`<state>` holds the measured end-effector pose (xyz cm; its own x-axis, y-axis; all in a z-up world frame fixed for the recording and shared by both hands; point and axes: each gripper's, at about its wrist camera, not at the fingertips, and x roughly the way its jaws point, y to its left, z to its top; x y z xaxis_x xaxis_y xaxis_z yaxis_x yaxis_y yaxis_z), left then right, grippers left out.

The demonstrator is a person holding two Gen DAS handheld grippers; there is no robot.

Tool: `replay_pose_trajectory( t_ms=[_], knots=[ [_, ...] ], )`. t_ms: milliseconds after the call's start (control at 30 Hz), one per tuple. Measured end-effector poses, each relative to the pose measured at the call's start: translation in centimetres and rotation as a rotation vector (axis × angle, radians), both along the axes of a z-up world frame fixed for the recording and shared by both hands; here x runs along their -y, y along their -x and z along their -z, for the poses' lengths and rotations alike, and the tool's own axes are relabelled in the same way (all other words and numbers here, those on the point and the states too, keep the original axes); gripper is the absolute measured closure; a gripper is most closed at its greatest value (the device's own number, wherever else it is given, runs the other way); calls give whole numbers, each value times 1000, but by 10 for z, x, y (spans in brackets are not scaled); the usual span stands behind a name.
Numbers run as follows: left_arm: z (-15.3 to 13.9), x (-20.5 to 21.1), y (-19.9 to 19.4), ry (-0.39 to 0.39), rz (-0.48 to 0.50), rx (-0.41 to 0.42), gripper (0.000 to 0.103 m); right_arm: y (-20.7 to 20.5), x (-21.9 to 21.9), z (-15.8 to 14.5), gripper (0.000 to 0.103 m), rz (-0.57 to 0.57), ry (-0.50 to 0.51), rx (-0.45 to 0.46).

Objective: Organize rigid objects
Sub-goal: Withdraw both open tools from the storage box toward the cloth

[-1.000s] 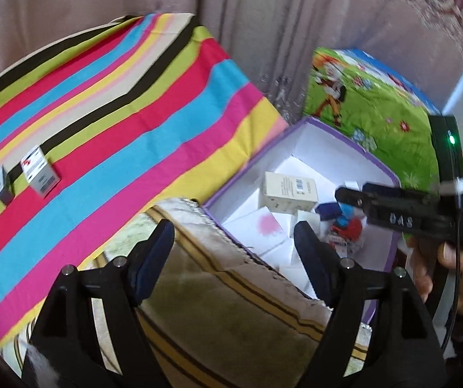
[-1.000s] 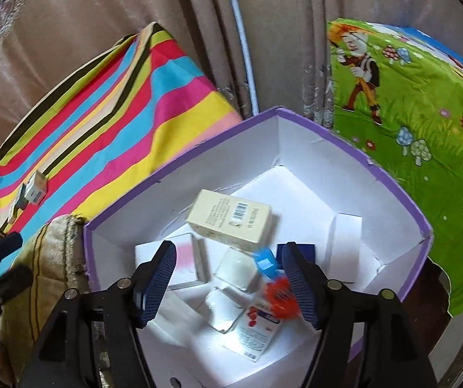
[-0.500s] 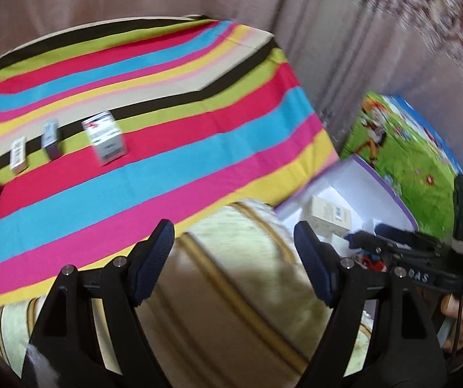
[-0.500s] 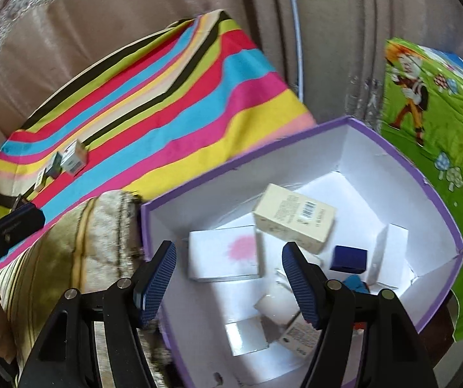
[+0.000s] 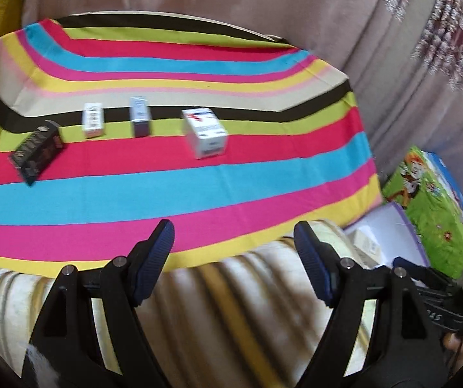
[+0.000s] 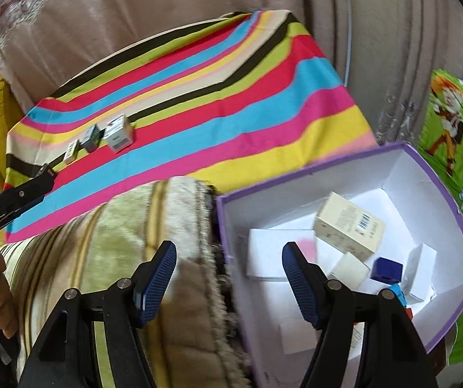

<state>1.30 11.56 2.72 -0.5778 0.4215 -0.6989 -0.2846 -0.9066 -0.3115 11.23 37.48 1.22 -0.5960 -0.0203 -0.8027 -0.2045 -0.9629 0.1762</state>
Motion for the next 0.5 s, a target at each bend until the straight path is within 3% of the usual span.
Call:
replay_pose_trajectory(
  t_ms=[500],
  knots=[
    [10,72,2,-36,-147,39,24,34,45,-6,34,-96,-53,-5]
  ],
)
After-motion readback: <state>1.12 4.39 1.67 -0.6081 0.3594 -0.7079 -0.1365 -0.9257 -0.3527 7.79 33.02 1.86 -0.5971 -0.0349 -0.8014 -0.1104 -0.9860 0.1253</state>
